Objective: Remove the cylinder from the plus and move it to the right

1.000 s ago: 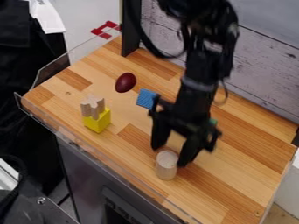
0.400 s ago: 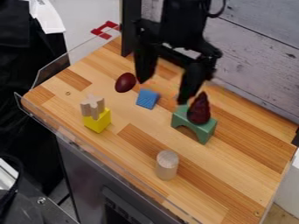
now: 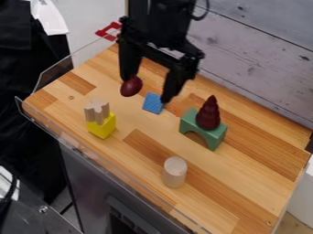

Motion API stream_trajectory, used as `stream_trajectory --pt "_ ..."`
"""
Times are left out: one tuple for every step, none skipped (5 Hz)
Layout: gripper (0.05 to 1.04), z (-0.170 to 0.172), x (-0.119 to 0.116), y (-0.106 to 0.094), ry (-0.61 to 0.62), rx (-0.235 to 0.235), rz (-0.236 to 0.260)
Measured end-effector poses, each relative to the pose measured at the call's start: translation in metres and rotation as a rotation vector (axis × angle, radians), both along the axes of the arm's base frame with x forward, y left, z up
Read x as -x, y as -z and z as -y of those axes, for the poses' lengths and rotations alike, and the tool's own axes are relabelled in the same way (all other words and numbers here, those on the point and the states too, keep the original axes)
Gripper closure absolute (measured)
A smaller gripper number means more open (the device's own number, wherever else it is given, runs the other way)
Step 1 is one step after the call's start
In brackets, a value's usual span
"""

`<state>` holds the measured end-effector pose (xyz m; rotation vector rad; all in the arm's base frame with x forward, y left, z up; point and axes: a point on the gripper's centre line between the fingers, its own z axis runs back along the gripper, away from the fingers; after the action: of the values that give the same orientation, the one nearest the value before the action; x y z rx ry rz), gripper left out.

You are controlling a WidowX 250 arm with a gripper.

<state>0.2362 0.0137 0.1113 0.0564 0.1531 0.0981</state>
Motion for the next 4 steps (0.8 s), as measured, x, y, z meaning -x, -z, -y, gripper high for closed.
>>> stream_trajectory --pt "0.083 -0.026 -0.006 0.007 -0.081 0.054 0.001" --pt "0.083 -0.050 -0.006 0.017 -0.165 0.107 -0.005" --pt "0.083 -0.060 -0.003 0.025 -0.202 0.119 -0.038" --pt "0.083 -0.061 -0.003 0.026 -0.201 0.116 -0.043"
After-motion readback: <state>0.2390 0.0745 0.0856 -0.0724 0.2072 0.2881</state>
